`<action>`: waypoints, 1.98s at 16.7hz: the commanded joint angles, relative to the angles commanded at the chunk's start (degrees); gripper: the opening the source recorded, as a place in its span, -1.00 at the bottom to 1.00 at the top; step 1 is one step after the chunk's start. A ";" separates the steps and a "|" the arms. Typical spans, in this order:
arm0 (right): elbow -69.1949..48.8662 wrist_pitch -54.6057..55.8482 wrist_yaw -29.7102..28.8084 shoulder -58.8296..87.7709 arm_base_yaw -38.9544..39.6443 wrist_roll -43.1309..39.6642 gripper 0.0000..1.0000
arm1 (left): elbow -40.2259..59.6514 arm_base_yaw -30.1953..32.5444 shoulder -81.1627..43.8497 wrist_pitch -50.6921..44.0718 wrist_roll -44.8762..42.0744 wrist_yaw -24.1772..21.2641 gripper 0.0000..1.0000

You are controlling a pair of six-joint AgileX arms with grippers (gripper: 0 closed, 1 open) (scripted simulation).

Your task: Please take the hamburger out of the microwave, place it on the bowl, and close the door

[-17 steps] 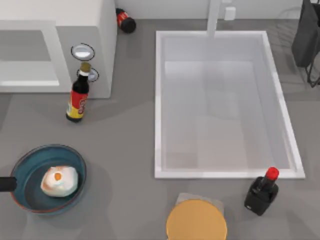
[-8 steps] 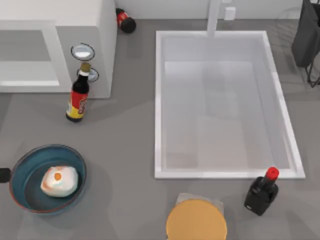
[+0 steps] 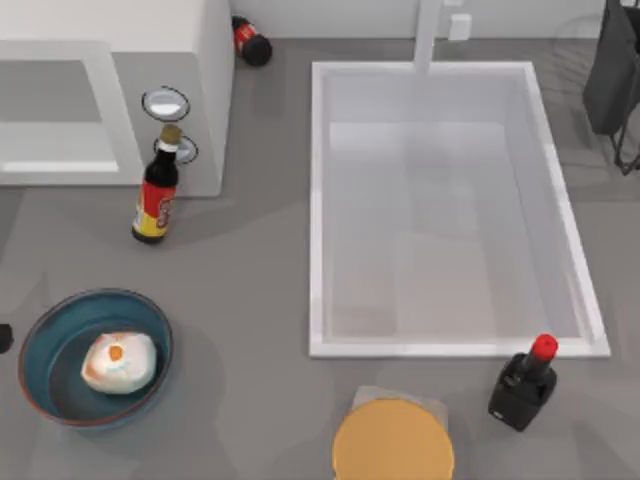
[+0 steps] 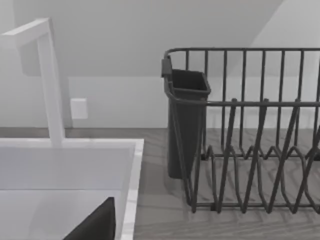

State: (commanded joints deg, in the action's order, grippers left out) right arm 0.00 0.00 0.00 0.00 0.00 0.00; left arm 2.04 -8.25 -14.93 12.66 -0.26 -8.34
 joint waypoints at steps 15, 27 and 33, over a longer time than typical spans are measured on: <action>0.00 0.00 0.00 0.00 0.00 0.00 1.00 | 5.19 12.80 -8.09 2.96 -0.05 12.79 -1.00; 0.00 0.00 0.00 0.00 0.00 0.00 1.00 | 10.34 16.16 -14.23 0.79 -3.73 17.11 -1.00; 0.00 0.00 0.00 0.00 0.00 0.00 1.00 | 31.03 -6.60 -35.90 -15.29 -21.78 3.01 -1.00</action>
State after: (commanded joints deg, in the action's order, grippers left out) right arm 0.00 0.00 0.00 0.00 0.00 0.00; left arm 33.07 -14.85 -50.83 -2.63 -22.04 -5.33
